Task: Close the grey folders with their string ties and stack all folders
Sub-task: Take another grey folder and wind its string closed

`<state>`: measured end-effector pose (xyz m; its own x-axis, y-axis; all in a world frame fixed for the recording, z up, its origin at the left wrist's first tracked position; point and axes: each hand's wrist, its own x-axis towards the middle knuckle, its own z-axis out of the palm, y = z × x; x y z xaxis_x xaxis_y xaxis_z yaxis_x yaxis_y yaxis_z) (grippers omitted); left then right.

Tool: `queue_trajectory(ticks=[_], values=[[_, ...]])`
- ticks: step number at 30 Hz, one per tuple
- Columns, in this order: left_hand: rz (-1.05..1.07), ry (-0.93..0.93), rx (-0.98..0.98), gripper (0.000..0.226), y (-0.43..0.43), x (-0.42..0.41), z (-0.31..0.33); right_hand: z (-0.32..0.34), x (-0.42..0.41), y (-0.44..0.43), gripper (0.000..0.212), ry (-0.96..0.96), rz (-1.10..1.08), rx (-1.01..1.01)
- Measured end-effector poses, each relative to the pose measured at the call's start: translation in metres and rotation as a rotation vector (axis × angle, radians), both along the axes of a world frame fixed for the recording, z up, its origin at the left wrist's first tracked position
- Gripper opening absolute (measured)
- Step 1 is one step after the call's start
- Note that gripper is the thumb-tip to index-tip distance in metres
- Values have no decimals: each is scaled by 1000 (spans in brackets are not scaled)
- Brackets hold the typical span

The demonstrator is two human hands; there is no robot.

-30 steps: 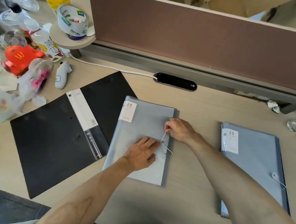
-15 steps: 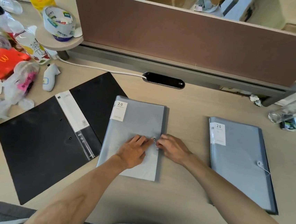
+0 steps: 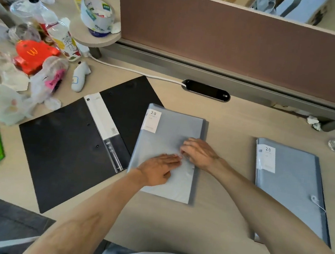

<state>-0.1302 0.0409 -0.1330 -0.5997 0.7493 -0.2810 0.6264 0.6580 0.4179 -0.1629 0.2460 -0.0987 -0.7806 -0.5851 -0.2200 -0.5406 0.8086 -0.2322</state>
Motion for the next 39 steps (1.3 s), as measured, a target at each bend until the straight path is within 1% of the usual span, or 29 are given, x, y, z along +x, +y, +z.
queue_trajectory(ticks=[2, 6, 8, 10, 14, 16, 22, 26, 31, 35, 39], values=[[2, -16, 2, 51, 2, -1, 1, 0, -10, -2, 15, -3, -49, -6], [-1, -38, -12, 51, 2, -6, 0, -1, -22, 2, 14, -46, -81, -14], [-5, -29, -14, 51, 2, -5, 0, 1, -22, 6, 12, -77, -148, -31], [-9, -24, -17, 51, 1, -5, -1, 2, -21, 13, 11, -115, -260, -67], [-22, -1, -32, 51, 3, -5, 3, 0, -7, 24, 13, -178, -573, -194], [-6, 20, -21, 51, 5, -4, 7, -5, 3, 30, 10, -181, -647, -246], [-8, 32, -32, 53, 7, -5, 14, -16, 29, 35, 11, -136, -592, -278], [-17, 15, -67, 55, 8, -5, 17, -20, 42, 28, 10, -88, -638, -258], [-8, 19, -66, 55, 7, -3, 19, -29, 52, 24, 8, -29, -660, -302], [-8, 2, -84, 56, 9, -2, 23, -30, 56, 19, 8, -34, -710, -320], [-21, -4, -100, 57, 9, -2, 26, -27, 55, 18, 6, -34, -709, -301]])
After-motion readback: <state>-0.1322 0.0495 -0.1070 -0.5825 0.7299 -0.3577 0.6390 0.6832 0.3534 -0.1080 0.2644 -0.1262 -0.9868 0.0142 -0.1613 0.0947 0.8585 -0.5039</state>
